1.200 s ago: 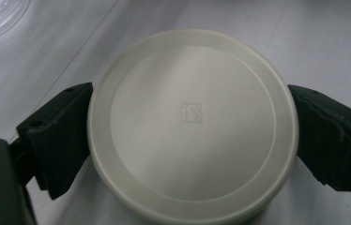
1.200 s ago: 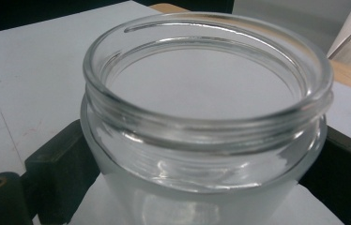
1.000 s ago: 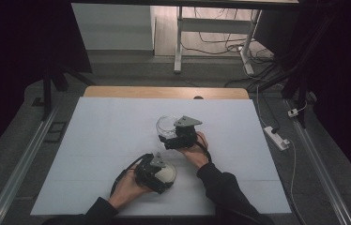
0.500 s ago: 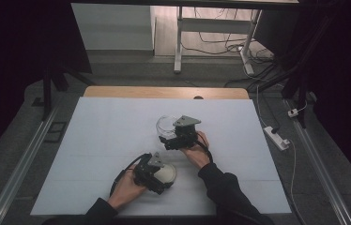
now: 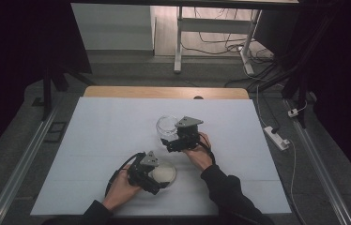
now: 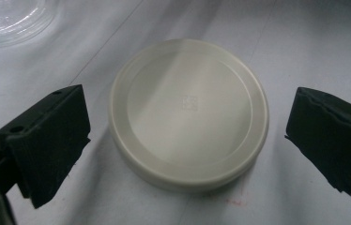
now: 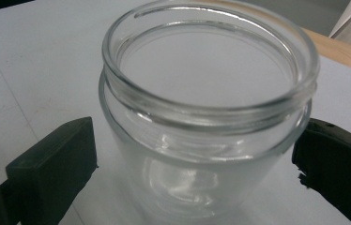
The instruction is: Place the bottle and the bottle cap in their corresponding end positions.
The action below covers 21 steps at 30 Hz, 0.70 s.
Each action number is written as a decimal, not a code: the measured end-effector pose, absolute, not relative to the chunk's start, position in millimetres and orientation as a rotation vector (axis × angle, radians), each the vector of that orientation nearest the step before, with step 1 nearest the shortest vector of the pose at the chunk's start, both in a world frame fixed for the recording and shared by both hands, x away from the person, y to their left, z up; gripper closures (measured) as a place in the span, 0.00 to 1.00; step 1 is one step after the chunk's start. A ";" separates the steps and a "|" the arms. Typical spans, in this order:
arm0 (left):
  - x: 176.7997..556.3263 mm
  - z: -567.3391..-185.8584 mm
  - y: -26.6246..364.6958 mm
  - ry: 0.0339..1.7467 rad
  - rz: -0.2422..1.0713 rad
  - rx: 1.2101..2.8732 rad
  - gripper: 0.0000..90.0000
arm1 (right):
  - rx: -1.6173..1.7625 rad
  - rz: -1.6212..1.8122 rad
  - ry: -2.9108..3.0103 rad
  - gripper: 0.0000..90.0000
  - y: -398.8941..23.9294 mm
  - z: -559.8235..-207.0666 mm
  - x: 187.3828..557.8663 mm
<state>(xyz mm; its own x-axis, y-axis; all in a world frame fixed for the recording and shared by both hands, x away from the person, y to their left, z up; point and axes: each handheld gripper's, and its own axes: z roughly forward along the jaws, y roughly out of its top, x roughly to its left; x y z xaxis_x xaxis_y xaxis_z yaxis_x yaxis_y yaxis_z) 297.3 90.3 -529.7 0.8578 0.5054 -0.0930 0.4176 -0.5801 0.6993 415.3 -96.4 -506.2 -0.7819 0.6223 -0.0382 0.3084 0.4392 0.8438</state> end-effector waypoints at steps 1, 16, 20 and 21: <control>297.3 -529.1 91.5 0.667 0.146 2.266 0.00 | 0.797 1.273 2.353 0.00 -97.2 -506.1 414.9; 296.1 -521.2 112.4 0.701 0.123 2.223 0.00 | 0.859 1.242 2.408 0.00 -105.4 -504.8 402.5; 295.3 -519.0 118.1 0.710 0.122 2.213 0.00 | 0.876 1.246 2.433 0.00 -105.5 -503.8 398.5; 295.0 -518.2 119.9 0.715 0.122 2.210 0.00 | 0.878 1.244 2.441 0.00 -105.5 -503.7 397.6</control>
